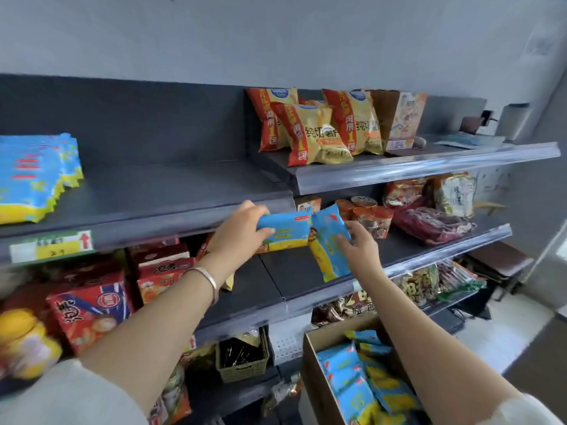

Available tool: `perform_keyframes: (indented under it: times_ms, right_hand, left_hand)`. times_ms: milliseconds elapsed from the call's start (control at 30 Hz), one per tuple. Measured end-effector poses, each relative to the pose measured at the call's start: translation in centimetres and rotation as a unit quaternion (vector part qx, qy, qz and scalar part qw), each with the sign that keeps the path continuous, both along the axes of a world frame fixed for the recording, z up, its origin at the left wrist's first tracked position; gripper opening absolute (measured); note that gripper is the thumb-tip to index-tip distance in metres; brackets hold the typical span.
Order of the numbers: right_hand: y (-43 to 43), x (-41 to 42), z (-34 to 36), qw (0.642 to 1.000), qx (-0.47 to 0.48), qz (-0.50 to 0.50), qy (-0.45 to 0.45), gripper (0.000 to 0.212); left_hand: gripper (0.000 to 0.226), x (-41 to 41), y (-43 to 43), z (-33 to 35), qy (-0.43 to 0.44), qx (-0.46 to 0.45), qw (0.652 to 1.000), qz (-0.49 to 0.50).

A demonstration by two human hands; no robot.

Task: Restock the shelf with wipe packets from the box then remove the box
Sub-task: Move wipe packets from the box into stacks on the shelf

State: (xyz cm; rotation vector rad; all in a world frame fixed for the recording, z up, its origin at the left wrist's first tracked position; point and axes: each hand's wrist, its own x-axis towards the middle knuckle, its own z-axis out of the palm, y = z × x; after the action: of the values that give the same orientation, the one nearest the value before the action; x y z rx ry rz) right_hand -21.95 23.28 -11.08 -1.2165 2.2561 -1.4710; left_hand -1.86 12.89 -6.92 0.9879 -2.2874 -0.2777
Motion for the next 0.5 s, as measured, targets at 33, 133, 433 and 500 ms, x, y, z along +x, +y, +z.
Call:
perform_keyframes:
  times_ms: [33, 133, 433, 500]
  right_hand:
    - [-0.7, 1.4, 0.7, 1.000, -0.006, 0.018, 0.007, 0.026]
    - [-2.8, 5.8, 3.0, 0.996, -0.012, 0.059, 0.064, 0.033]
    - [-9.0, 20.6, 9.7, 0.922, -0.131, 0.169, 0.322, 0.033]
    - [-10.4, 24.1, 10.9, 0.901, -0.139, 0.166, 0.376, 0.034]
  left_hand:
    - [0.017, 1.8, -0.1, 0.7, 0.006, -0.007, 1.000, 0.017]
    - [0.016, 7.2, -0.4, 2.6, 0.026, -0.033, 0.997, 0.070]
    - [0.033, 24.1, -0.9, 7.4, -0.002, -0.129, 0.950, 0.283]
    - [0.038, 27.8, -1.3, 7.9, -0.008, -0.121, 0.936, 0.330]
